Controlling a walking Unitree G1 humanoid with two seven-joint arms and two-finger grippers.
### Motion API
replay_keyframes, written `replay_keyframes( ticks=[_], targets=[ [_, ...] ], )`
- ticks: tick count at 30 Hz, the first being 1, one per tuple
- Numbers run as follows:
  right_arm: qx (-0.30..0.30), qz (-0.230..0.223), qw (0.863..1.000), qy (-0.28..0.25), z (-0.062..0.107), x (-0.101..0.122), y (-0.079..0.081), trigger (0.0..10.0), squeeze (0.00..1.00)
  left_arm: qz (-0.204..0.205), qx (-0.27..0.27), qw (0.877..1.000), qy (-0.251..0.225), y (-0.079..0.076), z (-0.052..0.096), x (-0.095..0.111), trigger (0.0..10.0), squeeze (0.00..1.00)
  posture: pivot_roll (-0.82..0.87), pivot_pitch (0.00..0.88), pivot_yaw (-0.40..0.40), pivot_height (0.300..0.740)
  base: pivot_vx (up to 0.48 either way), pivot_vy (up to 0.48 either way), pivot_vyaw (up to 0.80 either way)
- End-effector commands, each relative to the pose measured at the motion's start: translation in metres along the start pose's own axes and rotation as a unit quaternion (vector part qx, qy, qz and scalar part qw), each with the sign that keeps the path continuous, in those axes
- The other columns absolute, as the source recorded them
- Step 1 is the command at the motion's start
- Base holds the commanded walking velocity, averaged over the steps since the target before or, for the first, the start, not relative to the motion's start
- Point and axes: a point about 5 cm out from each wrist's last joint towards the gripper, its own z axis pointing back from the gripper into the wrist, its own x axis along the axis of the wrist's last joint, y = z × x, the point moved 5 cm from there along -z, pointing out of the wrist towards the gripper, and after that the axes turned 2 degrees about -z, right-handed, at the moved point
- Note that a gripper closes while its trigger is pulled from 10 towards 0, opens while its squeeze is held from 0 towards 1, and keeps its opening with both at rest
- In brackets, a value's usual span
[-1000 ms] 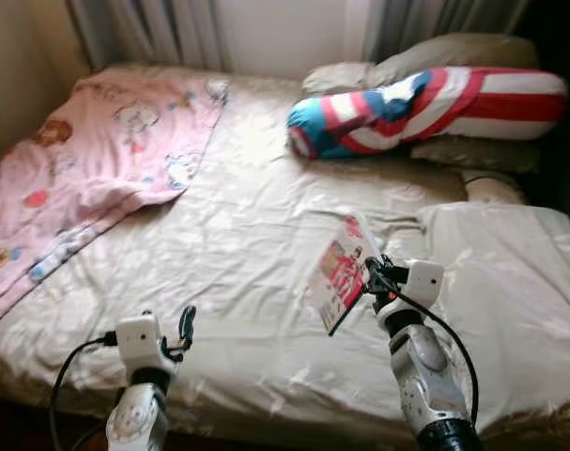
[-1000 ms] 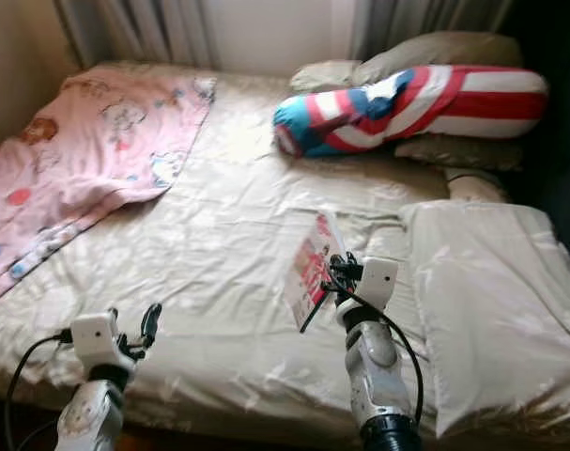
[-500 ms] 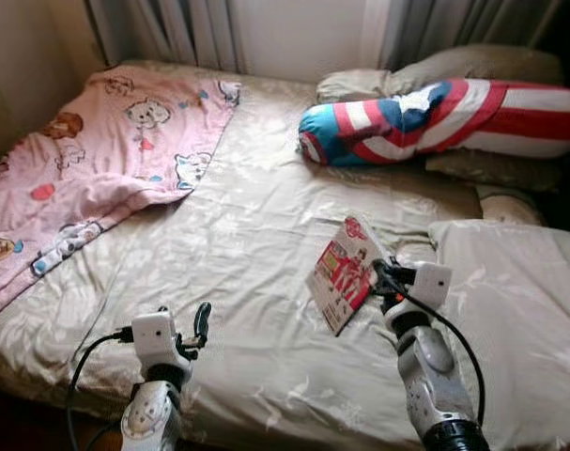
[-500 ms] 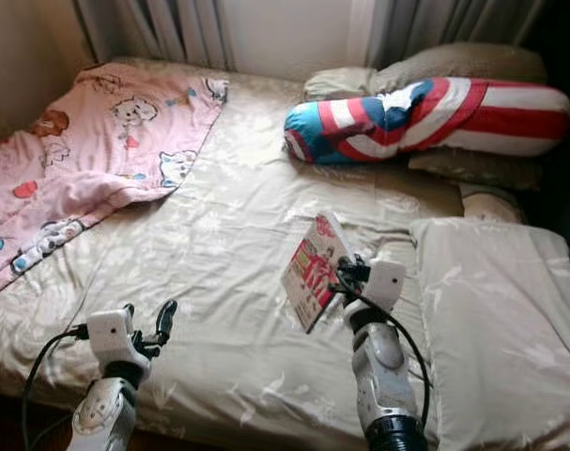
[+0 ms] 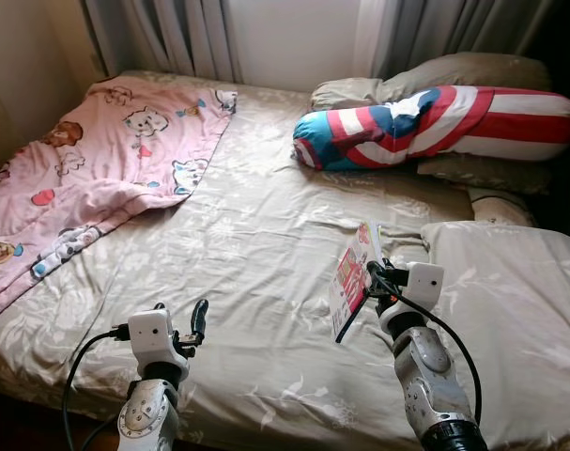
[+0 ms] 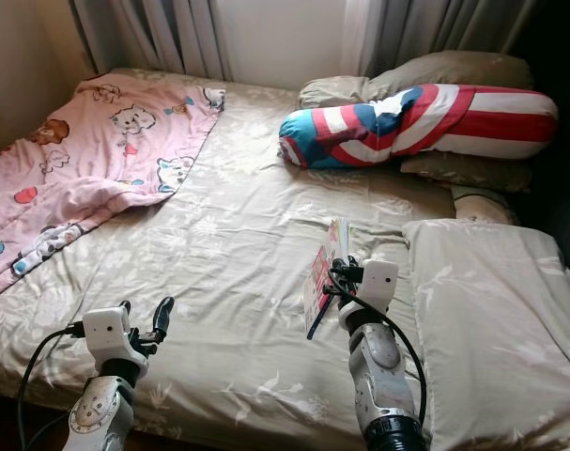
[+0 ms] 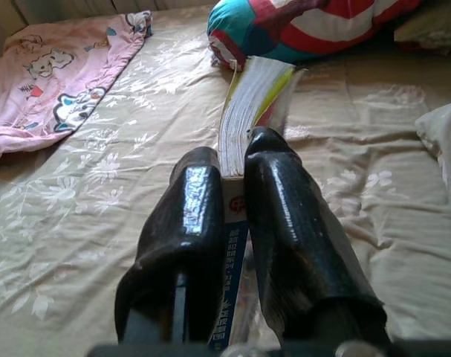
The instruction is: Clean up the room
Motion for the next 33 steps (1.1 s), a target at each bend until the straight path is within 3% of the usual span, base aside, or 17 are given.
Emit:
replay_keyframes(
  ticks=[1, 8, 13, 19, 26, 33],
  targets=[
    [0.000, 0.000, 1.000, -0.020, -0.002, 0.008, 0.001, 10.0, 0.00, -0.001, 0.000, 1.000, 0.010, 0.000, 0.003, -0.004, 10.0, 0.00, -0.01, 0.114, -0.046, 0.670, 0.000, 0.000, 0.00],
    [-0.010, 0.007, 1.000, -0.013, -0.001, 0.006, -0.004, 10.0, 0.00, -0.002, 0.000, 1.000, 0.011, 0.001, 0.003, -0.003, 10.0, 0.00, -0.01, 0.117, -0.044, 0.670, 0.000, 0.000, 0.00],
    [-0.002, 0.009, 1.000, -0.007, -0.002, 0.004, -0.001, 10.0, 0.00, -0.002, 0.000, 1.000, 0.011, 0.002, 0.004, -0.003, 10.0, 0.00, -0.01, 0.117, -0.044, 0.645, 0.000, 0.000, 0.00],
    [0.005, 0.002, 1.000, -0.009, -0.004, 0.004, 0.002, 10.0, 0.00, -0.004, 0.001, 1.000, 0.012, 0.003, 0.004, -0.003, 10.0, 0.00, 0.00, 0.119, -0.044, 0.645, 0.000, 0.000, 0.00],
    [0.045, -0.010, 0.999, 0.014, -0.010, -0.001, 0.015, 10.0, 0.00, -0.007, 0.003, 1.000, 0.013, 0.005, 0.005, -0.003, 10.0, 0.00, 0.01, 0.126, -0.041, 0.645, 0.000, 0.000, 0.00],
    [0.112, -0.049, 0.992, 0.017, -0.025, 0.012, 0.038, 10.0, 0.00, -0.011, 0.004, 1.000, 0.014, 0.008, 0.008, -0.002, 10.0, 0.00, 0.02, 0.132, -0.036, 0.645, 0.000, 0.000, 0.00]
  ],
)
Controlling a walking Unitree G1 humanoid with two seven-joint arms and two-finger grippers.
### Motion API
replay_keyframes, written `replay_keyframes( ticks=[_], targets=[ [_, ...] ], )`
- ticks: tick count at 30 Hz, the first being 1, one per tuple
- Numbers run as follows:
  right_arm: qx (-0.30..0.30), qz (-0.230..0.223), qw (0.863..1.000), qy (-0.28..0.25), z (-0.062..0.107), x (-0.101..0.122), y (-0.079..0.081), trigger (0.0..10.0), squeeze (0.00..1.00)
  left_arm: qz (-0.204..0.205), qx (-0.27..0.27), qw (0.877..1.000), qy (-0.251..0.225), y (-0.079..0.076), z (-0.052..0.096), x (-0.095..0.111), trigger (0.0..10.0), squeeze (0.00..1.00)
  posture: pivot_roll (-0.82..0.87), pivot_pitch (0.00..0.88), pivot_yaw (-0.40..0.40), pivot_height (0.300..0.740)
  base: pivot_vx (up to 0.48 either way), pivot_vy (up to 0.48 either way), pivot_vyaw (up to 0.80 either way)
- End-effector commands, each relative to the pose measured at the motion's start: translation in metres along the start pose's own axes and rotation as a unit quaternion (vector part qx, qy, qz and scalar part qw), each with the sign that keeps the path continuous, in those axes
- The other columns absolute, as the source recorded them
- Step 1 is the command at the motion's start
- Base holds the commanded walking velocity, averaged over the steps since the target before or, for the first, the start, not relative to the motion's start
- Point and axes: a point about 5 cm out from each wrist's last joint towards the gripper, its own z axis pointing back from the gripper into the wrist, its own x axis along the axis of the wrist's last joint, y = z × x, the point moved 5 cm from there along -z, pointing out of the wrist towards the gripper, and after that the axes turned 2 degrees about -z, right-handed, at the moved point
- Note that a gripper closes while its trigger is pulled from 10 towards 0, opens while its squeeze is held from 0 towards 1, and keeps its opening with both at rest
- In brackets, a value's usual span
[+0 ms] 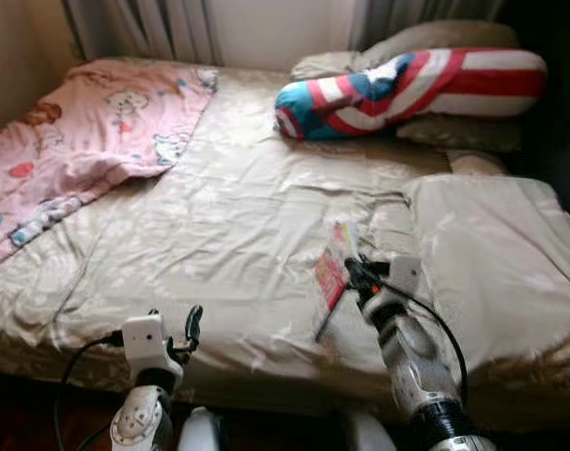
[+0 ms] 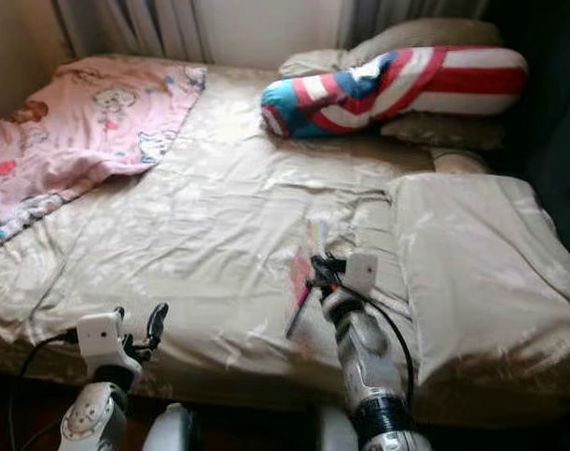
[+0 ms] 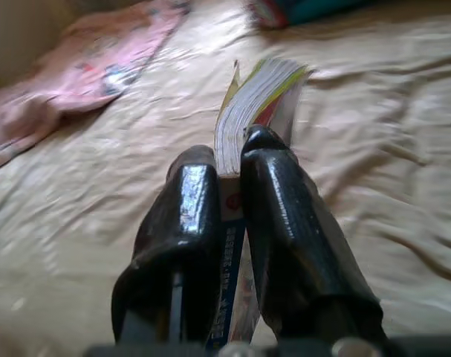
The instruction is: Clean up the room
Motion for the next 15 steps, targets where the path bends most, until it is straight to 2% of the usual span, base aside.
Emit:
replay_keyframes(
  ticks=[1, 2, 4, 10, 11, 12, 13, 15],
  targets=[
    [0.030, -0.015, 0.999, -0.008, -0.010, 0.010, 0.012, 10.0, 0.00, -0.003, 0.006, 1.000, 0.007, 0.004, 0.005, -0.003, 10.0, 0.00, 0.03, 0.137, -0.033, 0.645, 0.000, 0.000, 0.00],
    [0.030, -0.015, 0.999, -0.008, -0.010, 0.010, 0.012, 10.0, 0.00, -0.003, 0.006, 1.000, 0.007, 0.004, 0.005, -0.003, 10.0, 0.00, 0.03, 0.137, -0.033, 0.645, 0.000, 0.000, 0.00],
    [0.024, -0.074, 0.997, -0.018, -0.019, 0.019, 0.010, 10.0, 0.00, -0.009, 0.008, 1.000, 0.007, 0.009, 0.008, -0.002, 10.0, 0.00, 0.05, 0.146, -0.025, 0.645, 0.000, 0.000, 0.00],
    [0.027, -0.171, 0.985, -0.021, -0.030, 0.026, 0.010, 10.0, 0.00, -0.026, 0.008, 1.000, 0.012, 0.019, 0.015, 0.001, 10.0, 0.00, 0.09, 0.169, -0.002, 0.645, 0.000, 0.000, 0.00],
    [0.026, -0.192, 0.981, -0.019, -0.032, 0.026, 0.010, 10.0, 0.00, -0.029, 0.008, 0.999, 0.014, 0.021, 0.018, 0.002, 10.0, 0.00, 0.10, 0.179, 0.010, 0.645, 0.000, 0.000, 0.00],
    [0.022, -0.233, 0.972, -0.025, -0.034, 0.029, 0.008, 10.0, 0.00, -0.038, 0.005, 0.999, 0.017, 0.025, 0.023, 0.003, 10.0, 0.00, 0.12, 0.189, 0.023, 0.645, 0.000, 0.000, 0.00],
    [0.022, -0.233, 0.972, -0.025, -0.034, 0.029, 0.008, 10.0, 0.00, -0.038, 0.005, 0.999, 0.017, 0.025, 0.023, 0.003, 10.0, 0.00, 0.12, 0.189, 0.023, 0.645, 0.000, 0.000, 0.00],
    [-0.002, -0.284, 0.958, -0.038, -0.033, 0.030, -0.004, 10.0, 0.00, -0.049, -0.002, 0.999, 0.024, 0.027, 0.029, 0.003, 10.0, 0.00, 0.14, 0.206, 0.045, 0.645, 0.000, 0.000, 0.00]
  ],
)
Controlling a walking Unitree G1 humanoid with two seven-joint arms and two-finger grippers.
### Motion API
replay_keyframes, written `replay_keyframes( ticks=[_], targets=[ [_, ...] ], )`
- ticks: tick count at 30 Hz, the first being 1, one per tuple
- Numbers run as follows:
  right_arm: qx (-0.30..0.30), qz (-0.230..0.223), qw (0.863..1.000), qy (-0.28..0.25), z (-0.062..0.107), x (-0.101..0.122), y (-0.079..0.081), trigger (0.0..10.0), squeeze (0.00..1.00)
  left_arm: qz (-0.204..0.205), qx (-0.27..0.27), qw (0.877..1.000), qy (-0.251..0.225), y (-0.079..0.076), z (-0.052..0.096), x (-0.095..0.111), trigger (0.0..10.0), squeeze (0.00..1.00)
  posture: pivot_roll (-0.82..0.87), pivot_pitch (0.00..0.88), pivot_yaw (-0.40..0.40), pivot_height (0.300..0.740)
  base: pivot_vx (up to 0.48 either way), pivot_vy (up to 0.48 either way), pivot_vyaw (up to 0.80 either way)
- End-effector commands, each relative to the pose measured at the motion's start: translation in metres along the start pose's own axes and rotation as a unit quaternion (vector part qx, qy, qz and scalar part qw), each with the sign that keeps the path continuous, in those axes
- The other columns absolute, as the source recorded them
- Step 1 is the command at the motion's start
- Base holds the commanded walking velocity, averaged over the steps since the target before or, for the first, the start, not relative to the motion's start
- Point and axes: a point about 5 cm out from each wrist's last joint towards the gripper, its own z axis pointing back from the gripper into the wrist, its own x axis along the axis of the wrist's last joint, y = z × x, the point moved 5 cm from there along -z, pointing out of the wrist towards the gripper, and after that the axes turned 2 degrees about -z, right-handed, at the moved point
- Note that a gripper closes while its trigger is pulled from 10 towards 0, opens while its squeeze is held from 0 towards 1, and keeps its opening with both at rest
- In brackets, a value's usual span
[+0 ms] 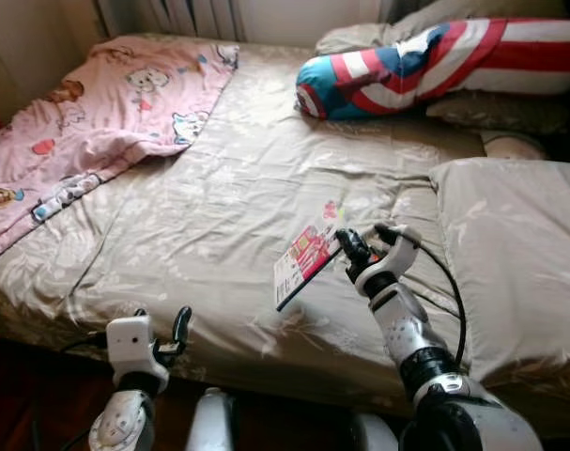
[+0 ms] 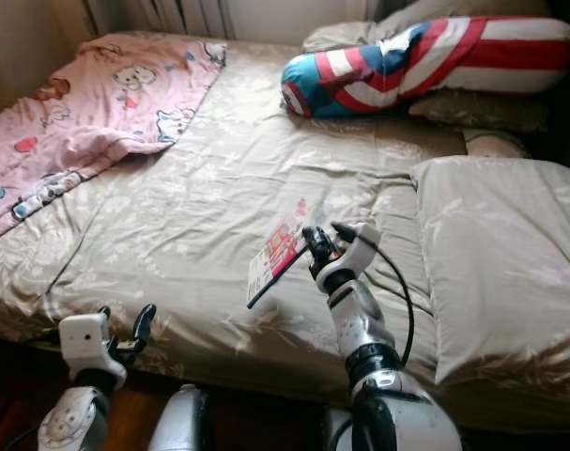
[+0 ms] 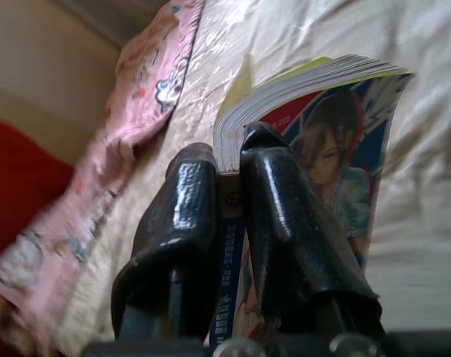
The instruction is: Clean up the room
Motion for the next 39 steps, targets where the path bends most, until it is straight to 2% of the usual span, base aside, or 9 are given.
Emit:
replay_keyframes(
  ticks=[1, 3, 9, 15, 19, 21, 28, 32, 39],
  targets=[
    [-0.013, -0.062, 0.998, -0.019, 0.001, 0.003, -0.007, 10.0, 0.00, -0.011, -0.007, 1.000, 0.012, 0.003, 0.008, -0.002, 10.0, 0.00, 0.15, 0.209, 0.049, 0.645, 0.000, 0.000, 0.00],
    [-0.079, -0.059, 0.995, -0.005, 0.011, -0.002, -0.033, 10.0, 0.00, -0.015, -0.013, 1.000, 0.017, 0.002, 0.012, -0.001, 10.0, 0.00, 0.16, 0.220, 0.059, 0.645, 0.000, 0.000, 0.00],
    [-0.186, -0.044, 0.982, 0.016, 0.045, -0.014, -0.087, 10.0, 0.00, -0.023, -0.021, 0.999, 0.026, 0.002, 0.025, 0.000, 10.0, 0.00, 0.19, 0.268, 0.082, 0.645, 0.000, 0.000, 0.00],
    [-0.237, -0.033, 0.971, -0.001, 0.065, -0.006, -0.114, 10.0, 0.00, -0.025, -0.026, 0.999, 0.041, 0.004, 0.035, -0.002, 10.0, 0.00, 0.18, 0.291, 0.097, 0.645, 0.000, 0.000, 0.00],
    [-0.291, -0.048, 0.955, -0.034, 0.080, 0.006, -0.134, 10.0, 0.00, -0.024, -0.032, 0.998, 0.051, 0.002, 0.039, -0.003, 10.0, 0.00, 0.18, 0.300, 0.103, 0.645, 0.000, 0.000, 0.00],
    [-0.303, -0.042, 0.951, -0.042, 0.083, 0.010, -0.137, 10.0, 0.00, -0.025, -0.033, 0.998, 0.051, 0.002, 0.039, -0.002, 10.0, 0.00, 0.18, 0.301, 0.104, 0.645, 0.000, 0.000, 0.00],
    [-0.315, -0.113, 0.935, -0.114, 0.088, 0.022, -0.142, 10.0, 0.00, -0.028, -0.031, 0.998, 0.055, 0.005, 0.041, -0.001, 10.0, 0.00, 0.19, 0.309, 0.107, 0.645, 0.000, 0.000, 0.00],
    [-0.325, -0.151, 0.923, -0.139, 0.092, 0.019, -0.145, 10.0, 0.00, -0.032, -0.032, 0.997, 0.055, 0.006, 0.041, 0.000, 10.0, 0.00, 0.20, 0.313, 0.107, 0.645, 0.000, 0.000, 0.00],
    [-0.337, -0.170, 0.914, -0.152, 0.100, 0.012, -0.150, 10.0, 0.00, -0.033, -0.034, 0.997, 0.053, 0.003, 0.040, 0.003, 10.0, 0.00, 0.19, 0.315, 0.108, 0.645, 0.000, 0.000, 0.00]
  ],
)
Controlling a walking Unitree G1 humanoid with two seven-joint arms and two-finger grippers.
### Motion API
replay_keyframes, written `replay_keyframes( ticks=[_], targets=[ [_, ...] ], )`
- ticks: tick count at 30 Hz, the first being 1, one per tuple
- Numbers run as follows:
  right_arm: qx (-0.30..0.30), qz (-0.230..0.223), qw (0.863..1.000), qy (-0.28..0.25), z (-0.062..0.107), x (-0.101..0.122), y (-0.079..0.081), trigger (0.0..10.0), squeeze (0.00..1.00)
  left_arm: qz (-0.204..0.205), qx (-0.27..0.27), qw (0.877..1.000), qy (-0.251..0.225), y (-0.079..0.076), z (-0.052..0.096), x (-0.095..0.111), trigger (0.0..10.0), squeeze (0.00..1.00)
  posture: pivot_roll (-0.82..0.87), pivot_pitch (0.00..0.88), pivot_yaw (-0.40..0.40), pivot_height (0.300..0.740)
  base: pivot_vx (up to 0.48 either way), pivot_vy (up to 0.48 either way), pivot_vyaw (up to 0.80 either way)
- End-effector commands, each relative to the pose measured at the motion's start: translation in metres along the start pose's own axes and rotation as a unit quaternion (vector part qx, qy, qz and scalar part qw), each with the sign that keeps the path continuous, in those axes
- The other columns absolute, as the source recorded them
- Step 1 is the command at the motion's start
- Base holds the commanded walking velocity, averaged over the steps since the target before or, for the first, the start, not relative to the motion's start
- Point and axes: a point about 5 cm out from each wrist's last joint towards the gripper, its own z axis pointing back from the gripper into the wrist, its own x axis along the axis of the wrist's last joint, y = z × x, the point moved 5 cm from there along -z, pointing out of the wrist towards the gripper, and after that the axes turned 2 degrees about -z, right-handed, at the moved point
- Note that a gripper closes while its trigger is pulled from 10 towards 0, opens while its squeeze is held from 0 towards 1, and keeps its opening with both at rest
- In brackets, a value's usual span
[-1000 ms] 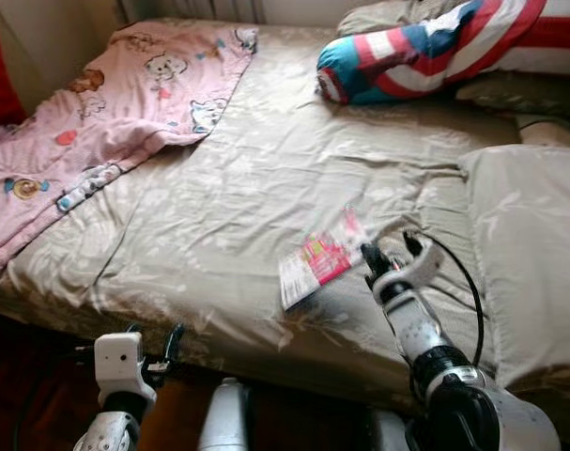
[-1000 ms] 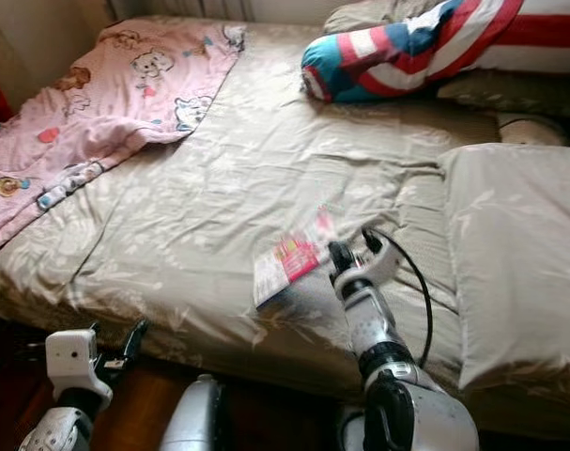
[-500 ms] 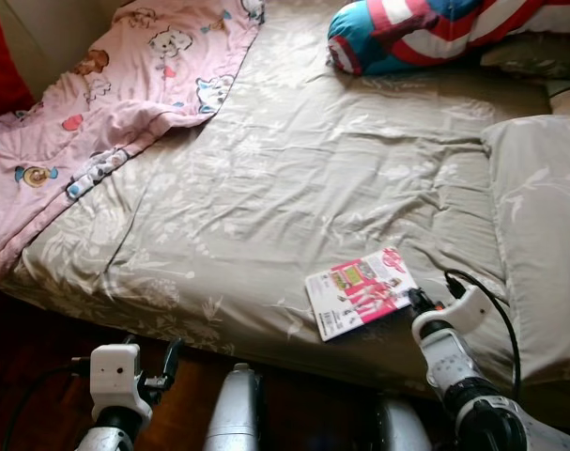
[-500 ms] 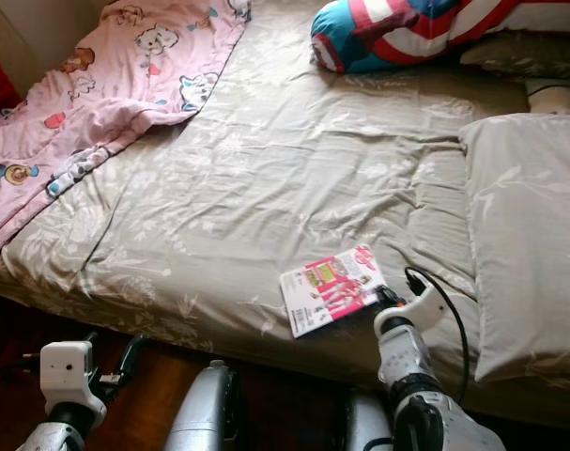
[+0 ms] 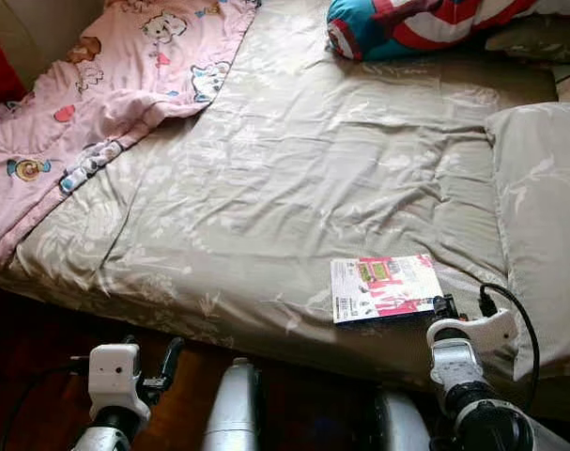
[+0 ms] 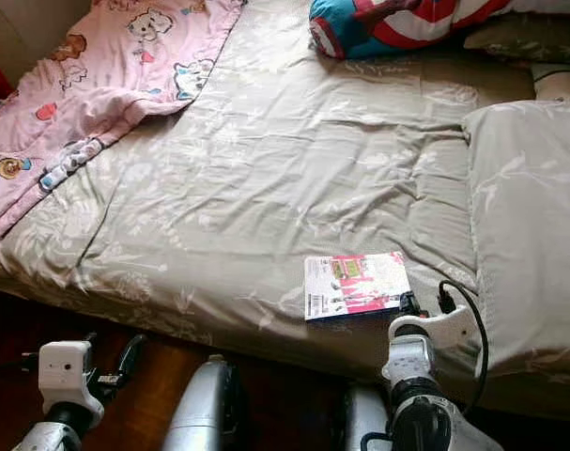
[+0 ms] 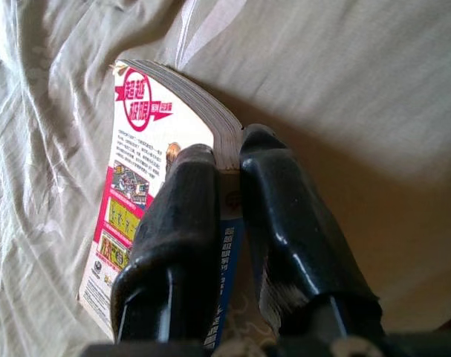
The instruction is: Clean up the room
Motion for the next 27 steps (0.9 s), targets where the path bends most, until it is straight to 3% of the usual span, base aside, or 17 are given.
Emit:
replay_keyframes(
  ticks=[1, 7, 21, 22, 23, 27],
  targets=[
    [-0.025, -0.021, 0.999, -0.017, 0.005, 0.001, -0.018, 10.0, 0.00, -0.009, 0.002, 1.000, 0.011, 0.002, 0.004, -0.003, 10.0, 0.00, 0.20, 0.316, 0.109, 0.645, 0.000, 0.000, 0.00],
    [-0.041, -0.070, 0.995, -0.055, 0.008, 0.013, -0.031, 10.0, 0.00, -0.012, 0.000, 1.000, 0.011, 0.001, 0.007, -0.002, 10.0, 0.00, 0.21, 0.320, 0.112, 0.645, 0.000, 0.000, 0.00],
    [-0.023, -0.053, 0.998, -0.039, 0.008, 0.004, -0.024, 10.0, 0.00, -0.014, 0.000, 1.000, 0.013, 0.001, 0.009, -0.002, 10.0, 0.00, 0.21, 0.324, 0.111, 0.645, 0.000, 0.000, 0.00],
    [-0.025, -0.053, 0.998, -0.038, 0.008, 0.004, -0.025, 10.0, 0.20, -0.014, 0.000, 1.000, 0.014, 0.000, 0.009, -0.002, 10.0, 0.00, 0.21, 0.324, 0.111, 0.645, 0.000, 0.000, 0.00],
    [-0.027, -0.054, 0.997, -0.038, 0.009, 0.003, -0.027, 10.0, 0.54, -0.014, 0.000, 1.000, 0.014, 0.000, 0.008, -0.002, 10.0, 0.00, 0.21, 0.322, 0.110, 0.645, 0.000, 0.000, 0.00],
    [-0.034, -0.052, 0.997, -0.033, 0.010, 0.001, -0.031, 10.0, 0.52, -0.013, 0.000, 1.000, 0.014, 0.000, 0.007, -0.002, 10.0, 0.00, 0.21, 0.317, 0.107, 0.645, 0.000, 0.000, 0.00]
  ],
)
